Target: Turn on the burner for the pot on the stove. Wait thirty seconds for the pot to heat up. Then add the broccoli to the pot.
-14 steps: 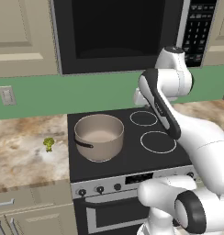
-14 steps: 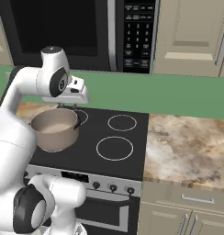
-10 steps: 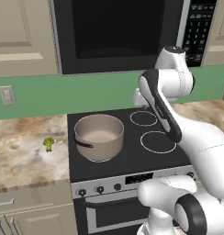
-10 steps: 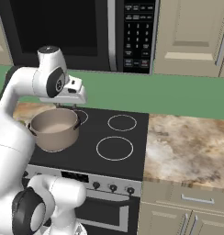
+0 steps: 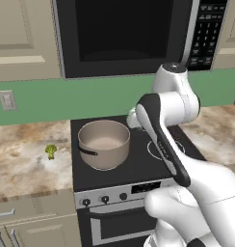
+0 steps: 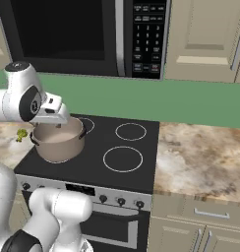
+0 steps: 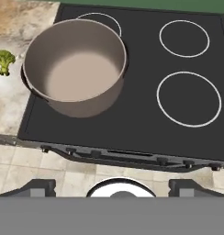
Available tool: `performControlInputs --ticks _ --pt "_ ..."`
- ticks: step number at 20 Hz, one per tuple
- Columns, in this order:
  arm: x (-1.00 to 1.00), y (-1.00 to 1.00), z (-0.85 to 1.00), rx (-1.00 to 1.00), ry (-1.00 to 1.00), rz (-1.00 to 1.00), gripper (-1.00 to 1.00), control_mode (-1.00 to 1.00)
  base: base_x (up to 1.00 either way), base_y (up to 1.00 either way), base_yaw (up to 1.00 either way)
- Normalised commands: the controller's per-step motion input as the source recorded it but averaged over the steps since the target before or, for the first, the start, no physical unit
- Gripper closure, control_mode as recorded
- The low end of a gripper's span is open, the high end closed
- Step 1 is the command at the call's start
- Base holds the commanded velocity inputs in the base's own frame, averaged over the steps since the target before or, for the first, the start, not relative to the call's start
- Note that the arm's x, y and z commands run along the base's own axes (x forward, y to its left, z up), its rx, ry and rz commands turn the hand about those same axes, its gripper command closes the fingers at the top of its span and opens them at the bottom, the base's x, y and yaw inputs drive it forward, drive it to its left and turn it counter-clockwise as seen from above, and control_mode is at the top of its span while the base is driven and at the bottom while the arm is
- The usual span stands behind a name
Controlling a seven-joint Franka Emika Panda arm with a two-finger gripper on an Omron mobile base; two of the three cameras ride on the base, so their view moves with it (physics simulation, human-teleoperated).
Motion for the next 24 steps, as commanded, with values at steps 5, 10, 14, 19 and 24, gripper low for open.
performControlInputs --ticks 5,10,14,19,24 --pt "-0.56 0.57 -0.38 0.00 0.00 0.00 -1.00 -1.00 0.00 0.00 0.00" --pt "-0.49 0.36 -0.53 0.00 0.04 0.02 -1.00 -1.00 0.00 0.00 0.00" --pt "-0.46 0.29 -0.63 0.00 0.00 0.02 -1.00 -1.00 0.00 0.00 0.00" --pt "-0.39 0.26 -0.54 0.00 0.01 0.03 -1.00 -1.00 0.00 0.00 0.00" --pt "-0.38 0.25 -0.46 0.00 0.01 0.03 -1.00 -1.00 0.00 0.00 0.00"
